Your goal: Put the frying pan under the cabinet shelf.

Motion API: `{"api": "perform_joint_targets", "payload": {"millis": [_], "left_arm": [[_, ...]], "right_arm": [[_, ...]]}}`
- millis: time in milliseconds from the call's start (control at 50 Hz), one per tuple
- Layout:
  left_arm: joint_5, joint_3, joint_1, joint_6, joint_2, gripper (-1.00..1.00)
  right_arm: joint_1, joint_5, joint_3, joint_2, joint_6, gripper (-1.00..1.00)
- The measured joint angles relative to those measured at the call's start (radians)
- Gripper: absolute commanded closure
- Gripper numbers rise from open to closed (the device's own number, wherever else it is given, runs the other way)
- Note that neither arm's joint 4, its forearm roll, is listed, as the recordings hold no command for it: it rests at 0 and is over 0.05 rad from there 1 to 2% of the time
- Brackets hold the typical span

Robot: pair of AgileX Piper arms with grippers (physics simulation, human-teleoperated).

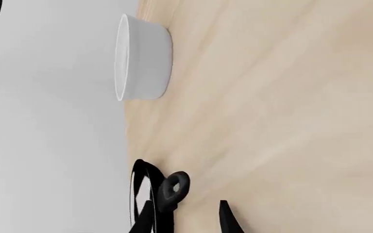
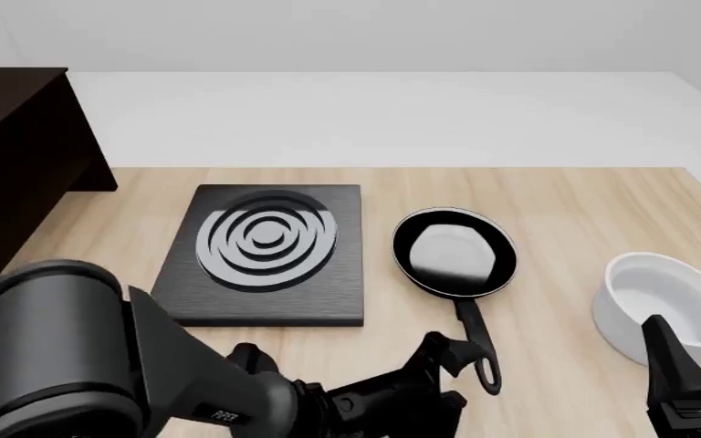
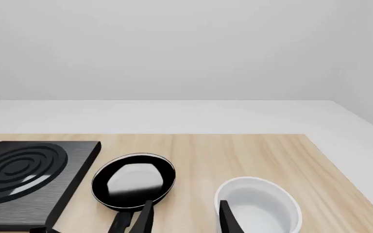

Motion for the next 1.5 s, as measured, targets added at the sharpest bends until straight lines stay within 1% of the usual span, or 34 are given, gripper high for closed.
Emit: {"api": "perform_joint_targets", "payload": {"millis": [520, 1020, 1500], "left_arm": [[0.058, -0.110, 0.020, -0.138, 0.050, -1.00], [0.125, -0.175, 0.032, -0.192, 0.072, -1.00], [0.192, -0.215, 0.032, -0.202, 0.079, -1.00]], "right_arm": [[0.000, 0.000, 0.000, 0.000, 0.000, -1.00], [0.000, 0.000, 0.000, 0.000, 0.000, -1.00], [0.000, 0.000, 0.000, 0.000, 0.000, -1.00]]}}
